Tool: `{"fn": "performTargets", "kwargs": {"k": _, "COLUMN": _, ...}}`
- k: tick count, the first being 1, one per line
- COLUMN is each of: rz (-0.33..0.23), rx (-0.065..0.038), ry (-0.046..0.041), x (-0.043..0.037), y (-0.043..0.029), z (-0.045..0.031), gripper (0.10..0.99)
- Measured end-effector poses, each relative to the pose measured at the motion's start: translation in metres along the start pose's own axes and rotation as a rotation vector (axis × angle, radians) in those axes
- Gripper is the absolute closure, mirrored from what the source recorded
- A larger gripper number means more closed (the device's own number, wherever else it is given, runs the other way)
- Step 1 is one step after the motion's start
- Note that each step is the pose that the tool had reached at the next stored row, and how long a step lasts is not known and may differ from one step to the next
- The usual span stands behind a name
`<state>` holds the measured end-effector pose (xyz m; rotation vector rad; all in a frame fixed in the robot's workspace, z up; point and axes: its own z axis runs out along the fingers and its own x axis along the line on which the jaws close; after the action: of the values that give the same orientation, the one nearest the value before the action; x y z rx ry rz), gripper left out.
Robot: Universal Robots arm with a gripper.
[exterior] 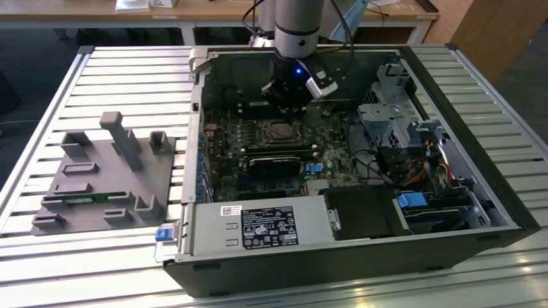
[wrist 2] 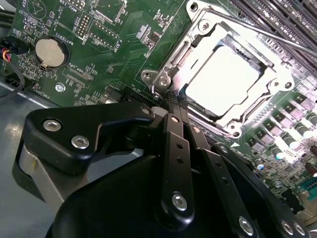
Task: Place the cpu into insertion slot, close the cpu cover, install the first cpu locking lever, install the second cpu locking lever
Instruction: 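Install the first cpu locking lever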
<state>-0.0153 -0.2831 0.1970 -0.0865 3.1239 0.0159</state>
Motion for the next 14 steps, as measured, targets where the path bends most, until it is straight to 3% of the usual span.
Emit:
{"fn": "performTargets", "kwargs": {"k": 9, "rz": 0.0, "rx": -0.016, "ry": -0.0013, "x": -0.0001, "y": 0.0001, "z": -0.0009, "gripper": 0.98}}
{"fn": "performTargets", "kwargs": {"k": 14, "rz": 0.0, "rx": -0.015, "ry": -0.0008, "x": -0.0002, "y": 0.0001, "z": -0.01, "gripper": 0.98}}
